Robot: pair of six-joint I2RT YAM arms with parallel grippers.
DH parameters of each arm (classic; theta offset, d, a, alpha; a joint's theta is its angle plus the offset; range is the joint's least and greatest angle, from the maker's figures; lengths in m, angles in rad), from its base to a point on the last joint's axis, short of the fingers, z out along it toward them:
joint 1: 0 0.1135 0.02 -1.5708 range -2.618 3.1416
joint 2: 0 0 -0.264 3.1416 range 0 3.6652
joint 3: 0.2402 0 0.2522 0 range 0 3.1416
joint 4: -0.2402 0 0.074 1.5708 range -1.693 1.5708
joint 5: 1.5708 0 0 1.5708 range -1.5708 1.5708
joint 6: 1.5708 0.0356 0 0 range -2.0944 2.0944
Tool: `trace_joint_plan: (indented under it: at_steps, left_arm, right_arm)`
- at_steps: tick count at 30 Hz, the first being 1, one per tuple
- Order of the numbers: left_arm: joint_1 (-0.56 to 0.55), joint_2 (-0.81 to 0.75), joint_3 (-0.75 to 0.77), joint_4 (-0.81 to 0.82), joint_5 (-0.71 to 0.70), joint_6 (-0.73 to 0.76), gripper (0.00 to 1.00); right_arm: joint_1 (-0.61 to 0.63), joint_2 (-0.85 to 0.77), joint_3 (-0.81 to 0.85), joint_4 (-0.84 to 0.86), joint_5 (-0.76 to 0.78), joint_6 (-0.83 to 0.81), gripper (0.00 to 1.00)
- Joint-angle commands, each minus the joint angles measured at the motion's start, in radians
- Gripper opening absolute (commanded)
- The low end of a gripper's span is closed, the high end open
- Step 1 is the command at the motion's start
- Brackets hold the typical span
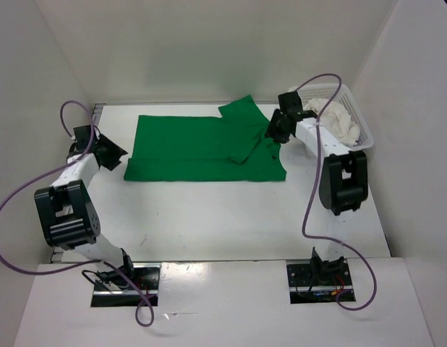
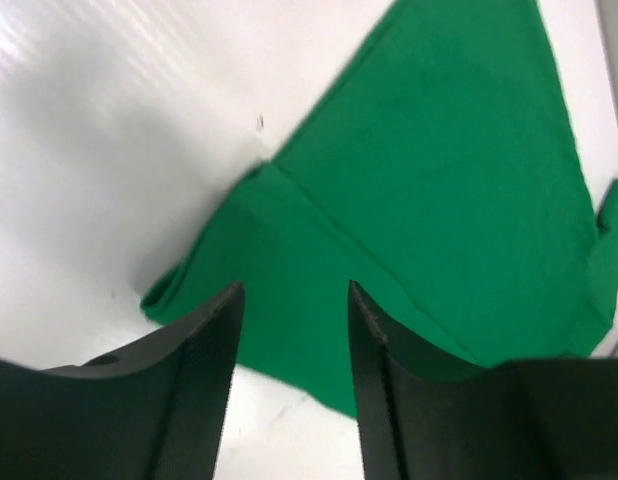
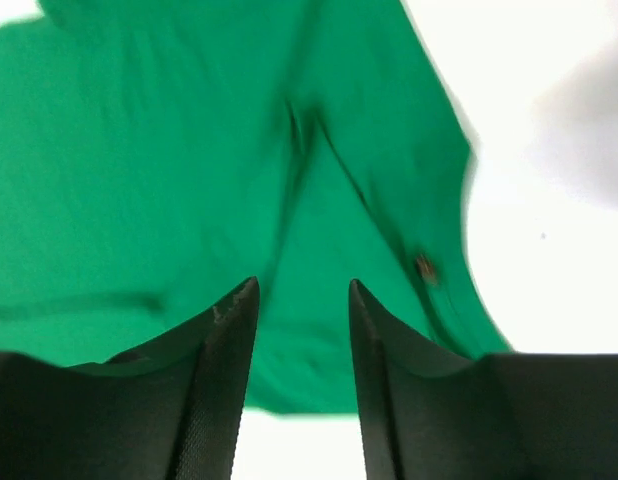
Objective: Fold and stack the t-shirts
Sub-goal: Fold the flattened tshirt in 1/3 of the way
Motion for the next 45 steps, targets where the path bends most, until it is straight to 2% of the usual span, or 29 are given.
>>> trace_joint_plan:
  at_steps: [1, 3, 4, 6, 8, 10, 11, 14, 16, 20, 22, 25, 27, 31, 36, 44, 45]
  left_arm:
    - [-0.002, -0.086, -0.085, 0.006, -0.009, 0.0, 0.52]
    - [-0.002, -0.1, -0.149, -0.004, -0.009, 0.011, 0.47]
    - [-0.002, -0.112, -0.169, -0.004, -0.009, 0.011, 0.47]
    - [-0.002, -0.113, -0.223, 0.015, -0.009, 0.011, 0.46]
    - [-0.002, -0.093, -0.234, 0.024, 0.0, 0.011, 0.46]
    - [0.009, -0.047, -0.222, 0.024, 0.014, 0.0, 0.46]
    - [0.009, -0.033, -0.221, 0.024, 0.023, -0.009, 0.46]
    - [0.009, 0.007, -0.202, 0.045, 0.023, -0.018, 0.45]
    - [0.009, 0.031, -0.191, 0.055, 0.023, -0.03, 0.43]
    - [0.009, 0.052, -0.191, 0.073, 0.012, -0.041, 0.32]
    - [0.009, 0.062, -0.191, 0.073, 0.003, -0.041, 0.22]
    - [0.009, 0.073, -0.191, 0.073, 0.003, -0.041, 0.15]
    - [0.009, 0.082, -0.182, 0.073, 0.003, -0.041, 0.09]
    - [0.009, 0.082, -0.182, 0.04, -0.009, -0.023, 0.0]
    - [0.04, 0.052, -0.215, -0.014, -0.009, 0.008, 0.0]
    - [0.089, -0.145, -0.394, -0.151, 0.027, 0.017, 0.0]
    - [0.11, -0.196, -0.419, -0.175, 0.038, 0.002, 0.03]
  right_arm:
    - [-0.008, -0.208, -0.192, 0.043, 0.0, 0.006, 0.43]
    - [-0.008, -0.303, -0.299, 0.082, -0.009, 0.017, 0.24]
    - [-0.008, -0.328, -0.395, 0.091, -0.009, 0.029, 0.11]
    - [-0.018, -0.385, -0.475, 0.117, -0.009, 0.046, 0.06]
    - [-0.018, -0.394, -0.566, 0.126, -0.009, 0.065, 0.06]
    - [-0.018, -0.394, -0.626, 0.136, -0.009, 0.075, 0.14]
    - [-0.018, -0.394, -0.646, 0.136, 0.018, 0.092, 0.27]
    - [-0.043, -0.394, -0.706, 0.186, 0.019, 0.123, 0.43]
    - [-0.044, -0.376, -0.715, 0.209, 0.028, 0.135, 0.47]
    - [-0.053, -0.325, -0.715, 0.238, 0.071, 0.163, 0.47]
    - [-0.053, -0.31, -0.715, 0.252, 0.08, 0.187, 0.46]
    - [-0.053, -0.282, -0.706, 0.28, 0.08, 0.212, 0.37]
    - [-0.053, -0.267, -0.694, 0.28, 0.089, 0.212, 0.22]
    - [-0.053, -0.276, -0.704, 0.271, 0.111, 0.221, 0.06]
    - [-0.053, -0.351, -0.716, 0.15, 0.102, 0.221, 0.03]
    - [-0.071, -0.535, -0.835, -0.004, 0.039, 0.212, 0.02]
    - [-0.082, -0.576, -0.848, -0.013, 0.019, 0.212, 0.02]
